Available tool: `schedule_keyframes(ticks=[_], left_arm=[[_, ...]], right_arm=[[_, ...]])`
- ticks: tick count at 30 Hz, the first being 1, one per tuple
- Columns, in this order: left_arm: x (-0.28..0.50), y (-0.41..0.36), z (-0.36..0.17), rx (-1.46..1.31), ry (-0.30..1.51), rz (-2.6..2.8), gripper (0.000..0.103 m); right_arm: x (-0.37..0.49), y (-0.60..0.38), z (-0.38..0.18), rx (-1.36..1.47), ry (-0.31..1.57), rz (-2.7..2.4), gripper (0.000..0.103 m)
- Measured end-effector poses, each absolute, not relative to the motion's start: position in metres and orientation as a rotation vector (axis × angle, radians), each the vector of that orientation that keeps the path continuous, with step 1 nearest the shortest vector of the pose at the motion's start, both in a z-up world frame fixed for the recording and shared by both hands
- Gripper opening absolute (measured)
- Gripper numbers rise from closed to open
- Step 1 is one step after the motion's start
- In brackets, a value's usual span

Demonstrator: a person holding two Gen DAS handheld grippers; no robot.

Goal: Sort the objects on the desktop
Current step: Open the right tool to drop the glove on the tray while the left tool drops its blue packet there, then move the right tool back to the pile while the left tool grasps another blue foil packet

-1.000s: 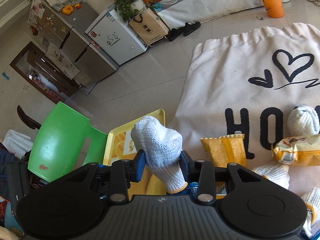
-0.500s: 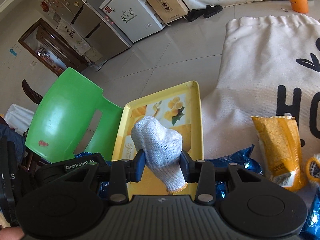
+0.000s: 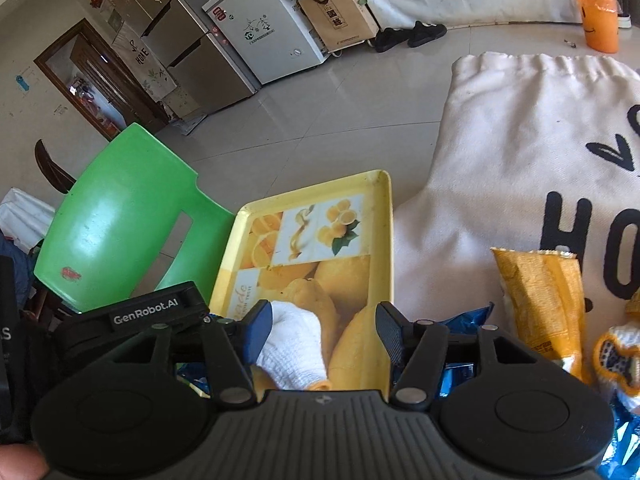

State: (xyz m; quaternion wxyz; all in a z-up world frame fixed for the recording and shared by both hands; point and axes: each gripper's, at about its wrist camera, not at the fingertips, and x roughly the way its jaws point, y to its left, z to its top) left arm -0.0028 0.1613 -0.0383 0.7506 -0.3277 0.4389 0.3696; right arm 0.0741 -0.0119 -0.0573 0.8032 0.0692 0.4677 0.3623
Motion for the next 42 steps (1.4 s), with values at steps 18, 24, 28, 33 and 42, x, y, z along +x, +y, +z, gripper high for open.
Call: schedule_keyframes(ticks=[18, 24, 28, 33, 42], left_arm=[[0.017, 0.121, -0.040, -0.643, 1.013, 0.668, 0.098], [0.023, 0.106, -0.041, -0.636, 1.017, 0.626, 0.102], [0.028, 0.096, -0.043, -0.632, 1.030, 0.599, 0.102], [0.034, 0.084, -0.044, -0.627, 1.049, 0.549, 0.102], [0.043, 0.063, -0.051, -0.607, 1.104, 0.464, 0.102]], right_arm=[[0.075, -0.055, -0.055, -0.023, 1.009, 0.578, 0.065], [0.072, -0.069, -0.058, -0.060, 1.019, 0.545, 0.066], [0.072, -0.077, -0.061, -0.084, 1.031, 0.516, 0.067], [0.074, -0.093, -0.059, -0.083, 1.032, 0.504, 0.067], [0.094, -0.151, -0.050, -0.001, 1.063, 0.410, 0.072]])
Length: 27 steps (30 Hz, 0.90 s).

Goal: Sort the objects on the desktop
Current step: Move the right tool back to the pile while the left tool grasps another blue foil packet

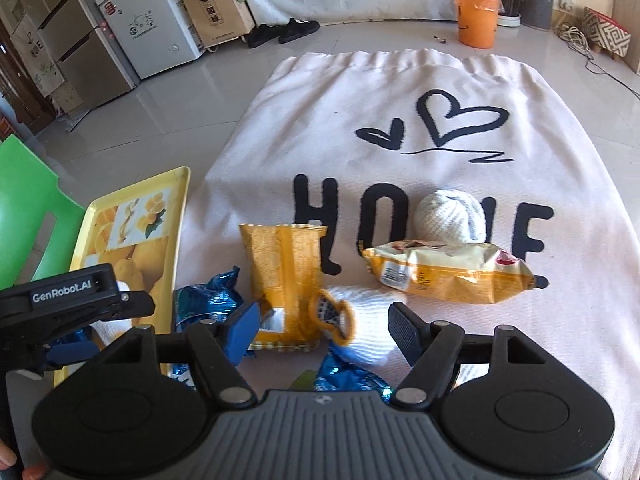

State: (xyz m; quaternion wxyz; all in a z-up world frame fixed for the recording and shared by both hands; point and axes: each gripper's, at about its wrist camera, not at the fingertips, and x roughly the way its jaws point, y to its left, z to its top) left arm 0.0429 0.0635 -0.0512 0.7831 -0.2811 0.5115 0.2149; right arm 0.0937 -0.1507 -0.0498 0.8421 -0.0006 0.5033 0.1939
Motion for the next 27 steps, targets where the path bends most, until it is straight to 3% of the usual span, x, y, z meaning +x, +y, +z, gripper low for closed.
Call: schedule_keyframes(ticks=[16, 27], left_arm=[[0.071, 0.029, -0.064, -0.368, 1.121, 0.476, 0.102], [0.092, 0.019, -0.079, -0.487, 1.107, 0.317, 0.102]], right_arm=[[0.104, -0.214, -0.041, 0.127, 1.116, 0.304, 0.072], [0.106, -0.236, -0.025, 0.206, 1.087, 0.288, 0.073]])
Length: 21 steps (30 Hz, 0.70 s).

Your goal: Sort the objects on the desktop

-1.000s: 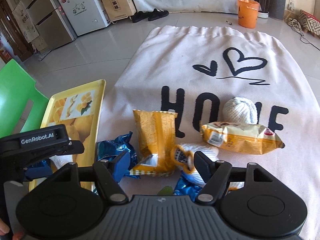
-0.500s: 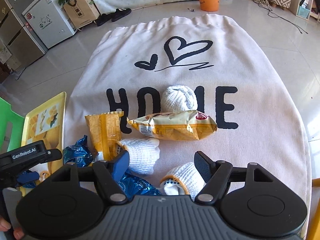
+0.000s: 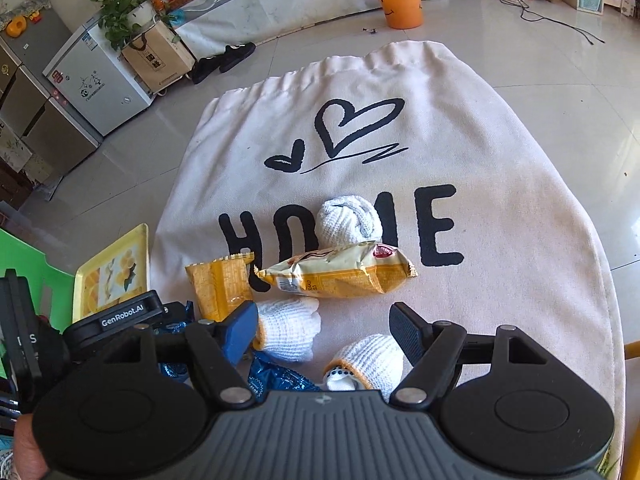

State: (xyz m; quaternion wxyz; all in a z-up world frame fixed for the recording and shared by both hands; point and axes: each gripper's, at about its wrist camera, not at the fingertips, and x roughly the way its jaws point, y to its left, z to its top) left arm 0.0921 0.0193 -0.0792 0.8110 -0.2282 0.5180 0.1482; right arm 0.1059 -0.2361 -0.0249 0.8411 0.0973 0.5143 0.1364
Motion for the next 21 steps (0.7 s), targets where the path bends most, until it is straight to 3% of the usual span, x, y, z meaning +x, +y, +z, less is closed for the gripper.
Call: schedule_keyframes(ticks=[21], left_arm=[[0.088, -0.025, -0.104, -0.462, 1.218, 0.149, 0.102]], right_arm=[[0.121, -0.264, -0.030, 0.311, 1.135, 0.223, 0.074]])
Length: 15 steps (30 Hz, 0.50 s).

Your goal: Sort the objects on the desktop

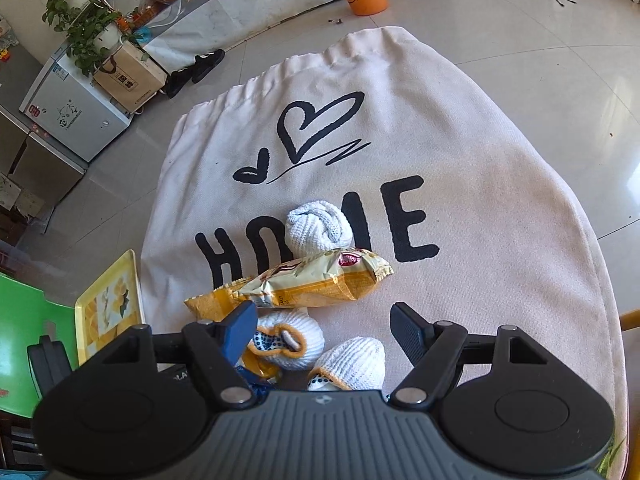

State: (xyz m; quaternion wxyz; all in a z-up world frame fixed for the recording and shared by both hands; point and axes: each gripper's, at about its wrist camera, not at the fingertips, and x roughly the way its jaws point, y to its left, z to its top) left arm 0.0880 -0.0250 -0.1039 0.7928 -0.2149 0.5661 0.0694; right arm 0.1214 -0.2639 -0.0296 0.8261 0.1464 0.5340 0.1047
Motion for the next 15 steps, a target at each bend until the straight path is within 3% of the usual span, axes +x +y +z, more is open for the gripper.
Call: schedule_keyframes(ticks=[15], left_arm=[[0.075, -0.037, -0.086, -0.508, 1.226, 0.120, 0.102]], right_arm=[[0.121, -0.279, -0.055, 0.229, 1.220, 0.166, 0.077]])
